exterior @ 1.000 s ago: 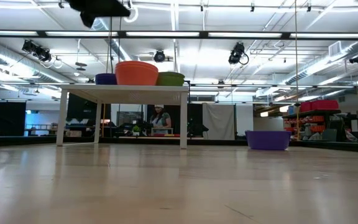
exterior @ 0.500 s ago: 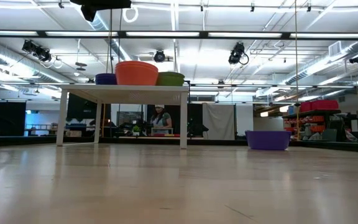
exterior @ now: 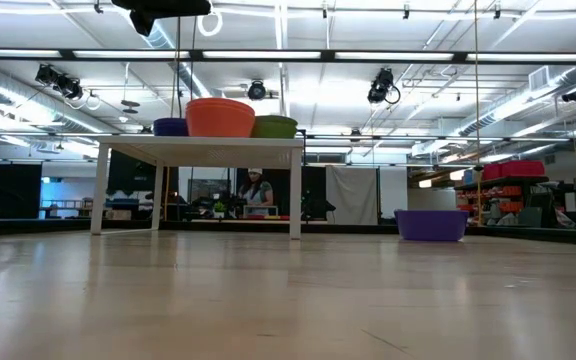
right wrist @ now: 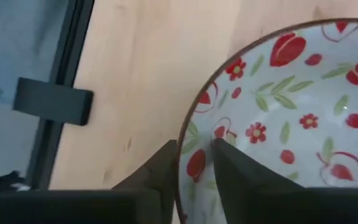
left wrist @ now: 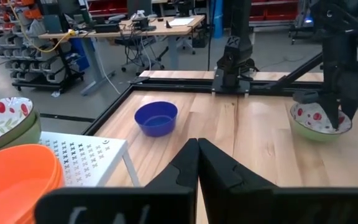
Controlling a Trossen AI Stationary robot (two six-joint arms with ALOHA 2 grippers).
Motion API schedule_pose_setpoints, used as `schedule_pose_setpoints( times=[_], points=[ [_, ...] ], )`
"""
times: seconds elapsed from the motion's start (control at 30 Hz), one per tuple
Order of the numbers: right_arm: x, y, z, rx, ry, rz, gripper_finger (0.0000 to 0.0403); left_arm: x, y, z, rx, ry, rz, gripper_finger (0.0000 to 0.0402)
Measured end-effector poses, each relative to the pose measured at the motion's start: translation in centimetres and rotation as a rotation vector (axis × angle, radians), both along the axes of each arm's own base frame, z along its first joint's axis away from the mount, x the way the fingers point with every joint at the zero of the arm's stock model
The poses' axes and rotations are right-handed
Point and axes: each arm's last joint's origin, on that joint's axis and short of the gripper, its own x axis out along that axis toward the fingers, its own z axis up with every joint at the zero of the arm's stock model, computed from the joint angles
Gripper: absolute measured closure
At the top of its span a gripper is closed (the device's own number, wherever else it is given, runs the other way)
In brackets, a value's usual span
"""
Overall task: Pick & Place Mini bowls
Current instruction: Stack the white bowl on top of the white bowls on the shelf
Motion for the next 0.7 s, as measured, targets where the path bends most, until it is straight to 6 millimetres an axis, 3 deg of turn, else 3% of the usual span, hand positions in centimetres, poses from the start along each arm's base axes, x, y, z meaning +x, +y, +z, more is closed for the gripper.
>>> schedule_pose_setpoints(
  times=[0.33, 0.7],
  points=[
    [-0.31, -0.01, -0.03, -0.120, -0.118, 0.051, 0.0372, 0.00, 0.00, -0.02, -0.003, 0.001, 0.000, 0.0386],
    [0.56, -0.46, 0.60, -0.162, -0.167, 0.104, 0.0386, -0.01, 0.00, -0.03, -0.001, 0.002, 0.000, 0.0385]
  ],
)
